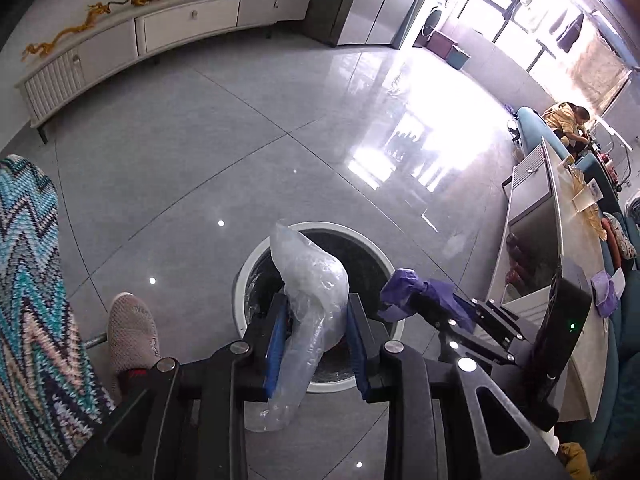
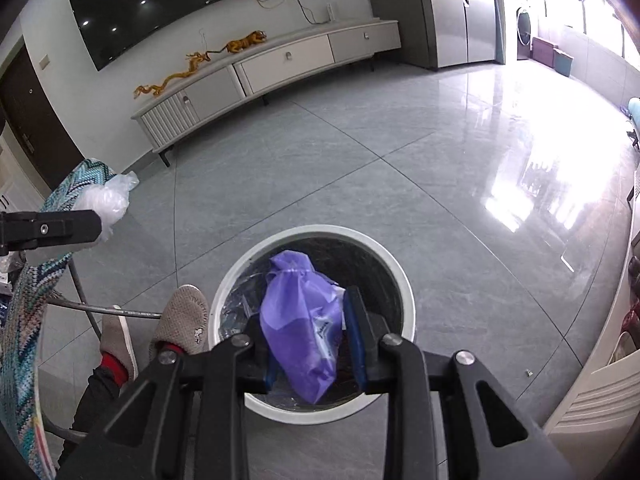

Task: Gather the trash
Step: 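Carry both items over the bin and open both tools to drop them, then move both tools back over the blanket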

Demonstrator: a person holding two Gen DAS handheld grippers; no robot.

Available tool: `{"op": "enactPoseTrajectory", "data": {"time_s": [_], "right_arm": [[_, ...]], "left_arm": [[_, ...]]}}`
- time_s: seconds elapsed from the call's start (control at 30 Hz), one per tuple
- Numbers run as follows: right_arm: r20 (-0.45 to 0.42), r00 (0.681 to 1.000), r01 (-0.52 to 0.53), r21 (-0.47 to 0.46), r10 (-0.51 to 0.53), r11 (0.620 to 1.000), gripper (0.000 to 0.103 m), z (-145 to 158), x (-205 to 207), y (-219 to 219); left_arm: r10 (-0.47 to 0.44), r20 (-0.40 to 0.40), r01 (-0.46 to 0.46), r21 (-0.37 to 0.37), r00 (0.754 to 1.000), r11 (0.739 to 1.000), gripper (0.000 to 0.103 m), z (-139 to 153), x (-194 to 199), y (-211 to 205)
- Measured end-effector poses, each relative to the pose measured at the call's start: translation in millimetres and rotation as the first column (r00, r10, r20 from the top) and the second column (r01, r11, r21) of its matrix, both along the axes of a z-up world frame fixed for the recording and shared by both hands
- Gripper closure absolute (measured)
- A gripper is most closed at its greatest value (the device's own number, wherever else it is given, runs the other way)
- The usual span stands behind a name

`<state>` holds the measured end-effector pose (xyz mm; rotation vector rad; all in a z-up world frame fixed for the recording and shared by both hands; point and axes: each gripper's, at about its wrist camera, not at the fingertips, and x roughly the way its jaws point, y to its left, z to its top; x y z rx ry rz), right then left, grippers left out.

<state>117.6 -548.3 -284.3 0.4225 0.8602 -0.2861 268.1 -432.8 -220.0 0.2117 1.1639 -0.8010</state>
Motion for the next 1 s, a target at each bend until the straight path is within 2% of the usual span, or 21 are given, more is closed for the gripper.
{"op": "enactPoseTrajectory", "data": {"time_s": [0.13,0.23,0.3,0.33,0.4,0.53,0.67,0.77,0.9,1.0], "right_arm": [[-0.036,0.999,-0.005,0.012,0.006,1.000,0.074,-16,16,-6],[-0.068,0.998,-0.003,0.029,0.005,1.000,0.072,-30,27,-10],[-0.086,0.996,0.007,0.034,-0.004,0.999,0.067,-39,31,-16],[-0.089,0.996,0.010,0.044,-0.006,0.999,0.062,-43,32,-17],[-0.091,0.996,0.016,0.053,-0.011,0.998,0.056,-48,34,-20],[-0.095,0.995,0.015,0.053,-0.010,0.998,0.056,-45,35,-17],[-0.064,0.998,0.009,0.037,-0.006,0.999,0.055,-27,29,-13],[-0.029,0.999,0.019,-0.001,-0.019,1.000,0.055,-2,16,-12],[0.042,0.999,0.037,-0.066,-0.035,0.997,0.055,46,-5,-8],[0.109,0.994,0.041,-0.108,-0.029,0.993,0.055,88,-24,4]], "left_arm": [[0.023,-0.058,-0.024,-0.007,0.998,1.000,0.073,-22,11,-9],[0.023,-0.083,-0.024,-0.017,0.996,1.000,0.064,-28,14,-11],[0.029,-0.083,-0.032,-0.036,0.996,0.999,0.056,-27,13,-9],[0.034,-0.086,-0.037,-0.042,0.996,0.998,0.047,-25,14,-10],[0.037,-0.078,-0.042,-0.055,0.996,0.998,0.047,-20,13,-8],[0.034,-0.018,-0.036,-0.088,0.999,0.995,0.047,2,6,2],[0.060,0.067,-0.050,-0.143,0.996,0.989,0.047,36,-8,15],[0.082,0.131,-0.057,-0.185,0.988,0.981,0.047,61,-20,29],[0.119,0.212,-0.065,-0.247,0.970,0.967,0.047,96,-43,50],[0.104,0.253,-0.037,-0.256,0.962,0.966,0.047,120,-65,66]]}}
